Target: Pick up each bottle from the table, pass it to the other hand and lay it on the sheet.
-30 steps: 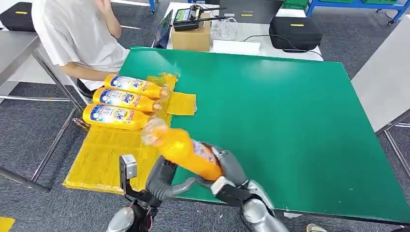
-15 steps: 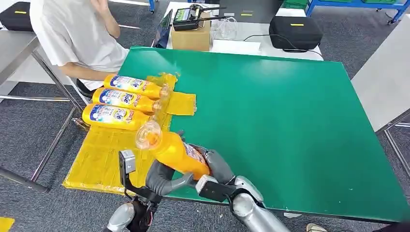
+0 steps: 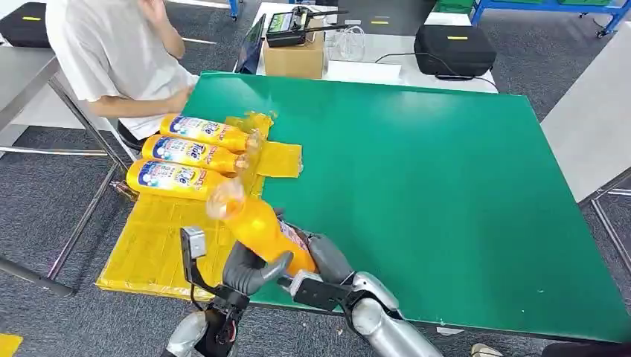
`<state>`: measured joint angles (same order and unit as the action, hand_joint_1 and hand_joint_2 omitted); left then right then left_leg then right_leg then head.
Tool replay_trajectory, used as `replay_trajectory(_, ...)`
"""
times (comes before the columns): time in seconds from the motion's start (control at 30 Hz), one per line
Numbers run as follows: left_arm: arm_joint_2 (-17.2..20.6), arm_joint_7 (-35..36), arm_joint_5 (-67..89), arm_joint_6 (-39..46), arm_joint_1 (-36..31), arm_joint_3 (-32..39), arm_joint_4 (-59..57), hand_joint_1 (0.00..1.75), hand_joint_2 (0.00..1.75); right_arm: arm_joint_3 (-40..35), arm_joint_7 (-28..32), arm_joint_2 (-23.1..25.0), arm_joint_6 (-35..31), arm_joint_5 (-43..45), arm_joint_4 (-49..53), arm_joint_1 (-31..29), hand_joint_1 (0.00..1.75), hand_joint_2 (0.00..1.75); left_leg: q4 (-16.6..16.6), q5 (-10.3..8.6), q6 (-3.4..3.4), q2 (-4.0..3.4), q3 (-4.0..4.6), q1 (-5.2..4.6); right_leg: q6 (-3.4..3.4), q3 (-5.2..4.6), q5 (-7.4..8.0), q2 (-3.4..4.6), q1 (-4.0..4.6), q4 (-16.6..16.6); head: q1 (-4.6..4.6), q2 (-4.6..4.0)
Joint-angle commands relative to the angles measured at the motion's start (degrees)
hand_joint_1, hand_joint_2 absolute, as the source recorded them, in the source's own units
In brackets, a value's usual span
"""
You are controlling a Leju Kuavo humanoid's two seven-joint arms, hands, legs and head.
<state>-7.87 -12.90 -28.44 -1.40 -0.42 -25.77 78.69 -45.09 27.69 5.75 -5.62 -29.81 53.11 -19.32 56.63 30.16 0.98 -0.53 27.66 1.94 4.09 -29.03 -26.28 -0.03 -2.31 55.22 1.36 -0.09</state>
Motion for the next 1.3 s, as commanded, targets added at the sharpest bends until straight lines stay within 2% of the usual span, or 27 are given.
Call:
replay_trajectory(0.03,-0.03,0.76,-3.28,0.41,-2.79,1.49,-3.64,1.75,1.75,-2.76,0.03,1.27,-4.6,0.76,-1.21,-0.03,0.0,0.0,-0.07,-0.01,-0.08,0.02,-0.07,0.01,-0.16,0.06,0.0,0.0,0.04,-0.06,0.02,0.0)
replay_trajectory(0.2,-1.47,-3.36,-3.4,10.99,-5.98,5.93,-5.96,1.75,1.75,-0.99,2.05,-1.27,-7.84,3.23,3.05,4.14,0.0,0.0,-0.06,-0.03,-0.1,0.15,-0.04,0.01,-0.15,0.1,-0.01,-0.13,0.04,-0.08,0.0,0.0)
replay_trajectory(0.33,-1.55,-3.22,-4.34,11.26,-5.94,6.62,-5.47,1.75,1.75,-0.7,2.13,-1.53,-8.04,3.51,4.05,4.5,0.0,0.0,-0.11,-0.03,-0.13,0.11,-0.09,0.0,-0.22,0.11,0.0,-0.07,0.04,-0.1,-0.02,0.0)
replay_trajectory(0.43,-0.74,-3.91,-4.85,11.91,-5.65,7.77,-3.88,1.75,1.75,0.67,3.37,-2.43,-11.4,2.6,6.53,6.46,0.0,0.0,-0.06,-0.03,-0.1,0.14,-0.02,0.03,-0.19,0.05,-0.01,-0.11,0.07,-0.07,0.0,0.0)
replay_trajectory(0.53,3.07,-4.58,3.41,17.99,-6.82,7.69,-5.23,1.75,1.75,3.7,4.03,-2.97,-16.17,2.14,8.9,10.56,0.0,0.0,-0.22,-0.05,-0.21,0.23,-0.18,0.04,-0.36,0.24,0.02,-0.2,0.12,-0.25,0.0,0.0)
replay_trajectory(0.6,7.2,-6.46,18.24,24.94,-8.98,6.97,-9.05,1.75,1.75,5.06,4.67,-3.54,-17.72,1.28,10.78,13.08,0.0,0.0,-0.41,-0.1,-0.24,0.2,-0.34,0.04,-0.45,0.36,0.05,-0.13,0.13,-0.39,0.0,0.0)
replay_trajectory(0.63,7.68,-5.81,21.73,24.63,-9.2,8.56,-9.76,1.75,1.75,5.78,4.77,-3.62,-17.72,0.78,11.55,13.82,0.0,0.0,-0.25,-0.09,-0.11,0.27,-0.2,0.04,-0.27,0.26,0.0,-0.24,0.09,-0.24,0.0,0.0)
replay_trajectory(0.73,11.43,-2.69,45.34,25.59,-10.86,9.88,-11.92,1.75,1.75,8.94,5.25,-2.98,-17.33,-0.75,13.75,14.96,0.0,0.0,-0.24,-0.06,-0.12,0.07,-0.17,0.03,-0.31,0.16,0.03,-0.06,0.09,-0.18,0.0,0.0)
replay_trajectory(0.77,12.63,1.49,55.12,23.52,-11.58,10.15,-12.2,1.75,1.75,10.17,5.41,-2.44,-16.74,-1.45,14.28,14.85,0.0,0.0,-0.31,-0.07,-0.13,-0.05,-0.25,0.03,-0.41,0.13,0.05,0.09,0.1,-0.19,0.02,0.0)
replay_trajectory(0.83,11.96,1.44,58.31,21.01,-11.78,12.92,-11.97,1.75,1.75,11.07,5.31,-2.08,-15.91,-2.12,14.81,14.85,0.0,0.0,-0.09,-0.04,-0.11,0.03,0.01,0.05,-0.26,-0.04,0.02,-0.01,0.09,-0.04,-0.02,0.0)
replay_trajectory(0.9,13.61,5.14,71.74,21.06,-14.0,11.77,-15.15,1.75,1.75,11.92,5.57,-1.65,-14.56,-2.82,15.48,15.16,0.0,0.0,-0.13,-0.05,-0.16,0.05,-0.05,0.06,-0.3,0.03,0.03,-0.02,0.1,-0.1,0.0,0.0)
replay_trajectory(0.97,14.21,6.77,76.46,18.35,-16.09,12.27,-18.47,1.75,1.75,12.07,5.75,-1.43,-13.81,-3.01,15.81,15.19,0.0,0.0,-0.08,-0.04,-0.13,0.05,-0.01,0.05,-0.23,0.01,0.02,-0.02,0.08,-0.06,0.02,0.0)
replay_trajectory(1.23,13.98,6.57,76.74,18.18,-16.39,12.69,-19.25,1.75,1.75,12.1,5.75,-1.37,-13.67,-3.0,15.76,15.29,0.0,0.0,-0.13,-0.04,-0.16,0.12,-0.07,0.05,-0.28,0.09,-0.02,-0.08,0.09,-0.1,-0.02,0.0)
replay_trajectory(1.3,15.28,9.27,81.86,16.67,-16.71,11.99,-19.9,1.75,1.75,12.53,5.94,-1.12,-13.26,-3.0,16.01,15.61,0.0,0.0,-0.12,-0.03,-0.17,0.07,-0.08,0.06,-0.27,0.09,0.0,-0.02,0.1,-0.12,0.0,0.0)
